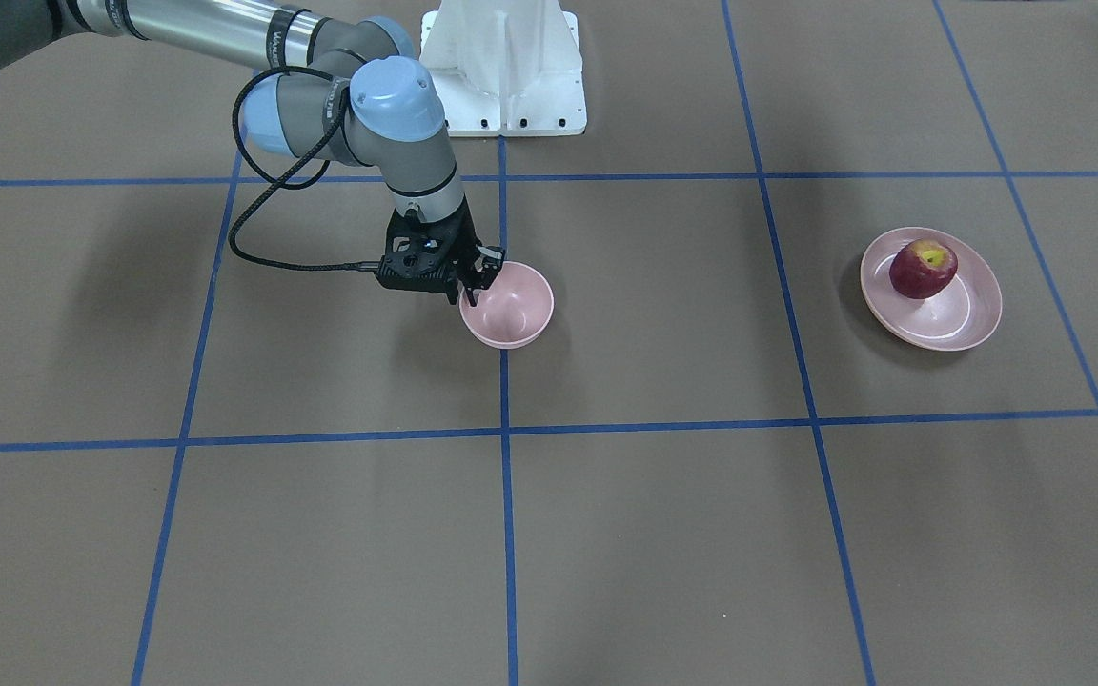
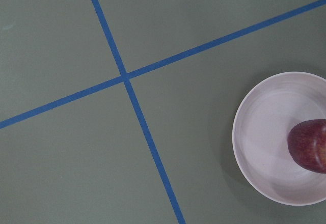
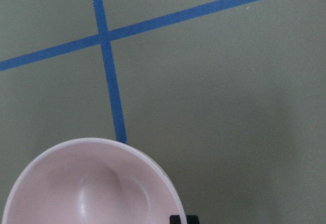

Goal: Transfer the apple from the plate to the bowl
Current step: 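Release the bowl and withdraw the right gripper out of view, then lower the left gripper onto the red apple on the plate and grasp it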

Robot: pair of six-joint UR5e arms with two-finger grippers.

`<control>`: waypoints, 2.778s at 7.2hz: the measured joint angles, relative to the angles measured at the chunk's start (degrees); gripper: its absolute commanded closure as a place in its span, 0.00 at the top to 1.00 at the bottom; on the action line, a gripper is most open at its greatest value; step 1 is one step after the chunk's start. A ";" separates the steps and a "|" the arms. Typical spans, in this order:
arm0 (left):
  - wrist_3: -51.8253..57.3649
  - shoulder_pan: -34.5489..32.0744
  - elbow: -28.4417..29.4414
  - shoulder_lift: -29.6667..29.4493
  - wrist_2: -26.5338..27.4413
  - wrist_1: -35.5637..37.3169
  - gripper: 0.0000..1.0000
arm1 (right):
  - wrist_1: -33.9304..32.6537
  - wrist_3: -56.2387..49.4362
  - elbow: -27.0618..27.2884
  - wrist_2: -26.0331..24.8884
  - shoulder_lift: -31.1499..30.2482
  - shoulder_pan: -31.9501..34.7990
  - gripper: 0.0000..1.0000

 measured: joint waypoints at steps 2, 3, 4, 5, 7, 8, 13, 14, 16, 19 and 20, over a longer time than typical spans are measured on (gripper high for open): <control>-0.01 0.00 0.00 -0.03 0.00 -0.06 0.99 | -0.95 -0.87 1.82 1.51 0.86 2.44 1.00; -0.05 0.00 -0.01 -0.08 0.00 -0.12 0.99 | -3.23 -3.24 3.09 3.38 1.00 4.78 1.00; -0.13 0.00 -0.19 -0.12 0.05 -0.13 0.99 | -8.00 -8.24 4.61 5.05 0.87 7.77 1.00; -0.19 0.00 -0.49 -0.16 0.10 -0.11 0.99 | -12.95 -15.27 5.75 7.39 0.55 11.82 1.00; -2.67 0.55 -1.54 -1.21 0.21 -0.11 0.99 | -17.99 -36.49 6.42 15.38 -3.26 23.58 1.00; -6.86 1.90 -3.30 -1.93 0.46 -0.07 0.99 | -18.56 -48.32 6.50 19.03 -7.32 30.02 1.00; -31.56 20.81 -9.99 -1.48 8.74 -8.32 0.98 | -18.36 -96.37 6.47 26.69 -32.84 58.04 1.00; -36.68 25.08 -9.90 -0.65 11.42 -12.52 0.97 | -18.24 -100.17 6.55 26.75 -36.12 61.04 1.00; -42.33 32.04 -9.56 0.39 16.37 -16.53 0.96 | -18.17 -102.21 6.40 26.63 -38.29 62.92 1.00; -45.49 35.87 -4.75 1.60 18.14 -25.82 0.97 | -18.17 -102.35 6.34 26.56 -38.84 63.15 1.00; -47.57 37.39 -3.40 2.15 18.52 -29.31 0.97 | -18.17 -102.31 6.32 26.55 -38.90 63.15 1.00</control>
